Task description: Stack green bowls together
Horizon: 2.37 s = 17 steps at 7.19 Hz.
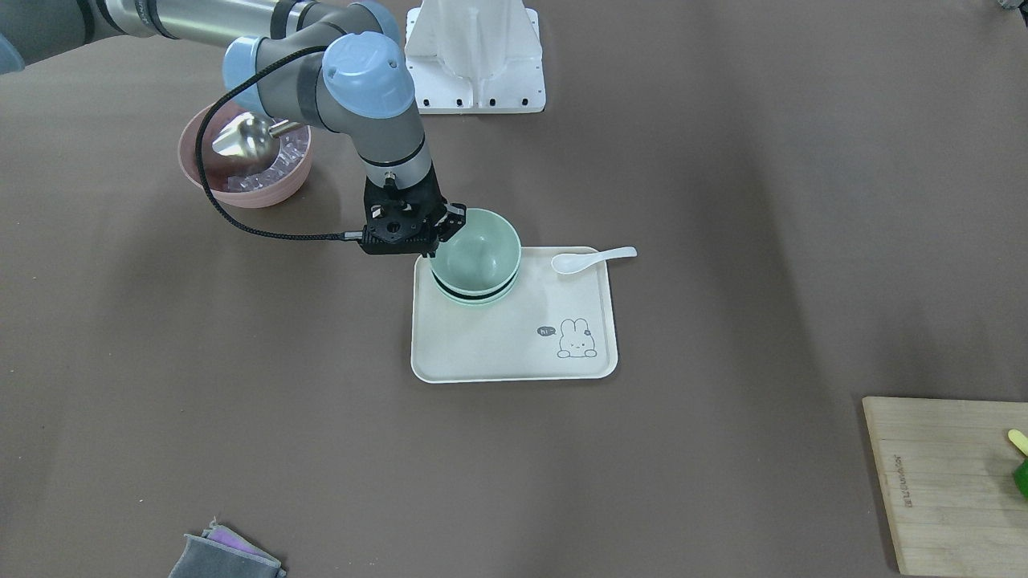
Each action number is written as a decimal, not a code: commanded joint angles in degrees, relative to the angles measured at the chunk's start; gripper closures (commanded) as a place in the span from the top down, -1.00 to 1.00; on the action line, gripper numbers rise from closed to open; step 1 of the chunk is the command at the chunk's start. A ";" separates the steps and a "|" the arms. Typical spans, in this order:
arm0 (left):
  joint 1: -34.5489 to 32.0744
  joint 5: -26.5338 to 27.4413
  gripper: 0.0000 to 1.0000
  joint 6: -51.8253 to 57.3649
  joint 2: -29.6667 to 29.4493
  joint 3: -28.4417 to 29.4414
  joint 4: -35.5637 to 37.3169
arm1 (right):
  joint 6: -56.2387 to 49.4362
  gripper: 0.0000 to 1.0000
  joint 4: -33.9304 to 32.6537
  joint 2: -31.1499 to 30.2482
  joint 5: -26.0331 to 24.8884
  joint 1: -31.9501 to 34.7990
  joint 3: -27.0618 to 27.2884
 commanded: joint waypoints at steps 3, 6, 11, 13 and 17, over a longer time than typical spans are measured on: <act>0.00 0.00 0.97 0.00 0.00 -0.12 0.00 | -0.87 -1.00 0.07 0.18 -0.70 -0.33 -0.19; 0.00 0.00 0.97 0.00 0.00 -0.12 0.00 | -0.88 0.83 0.07 0.27 -2.10 -0.86 -0.11; 0.00 0.09 0.97 0.00 0.00 -0.21 0.09 | -3.85 1.00 -0.54 -0.25 -2.29 1.59 1.56; -0.09 -0.26 0.97 -3.13 0.00 -1.86 0.09 | -12.08 1.00 -0.63 -4.89 -0.02 7.28 2.61; 0.09 -6.59 0.97 -38.26 9.90 -5.75 -21.35 | -30.70 1.00 -11.56 -14.92 5.62 18.72 14.36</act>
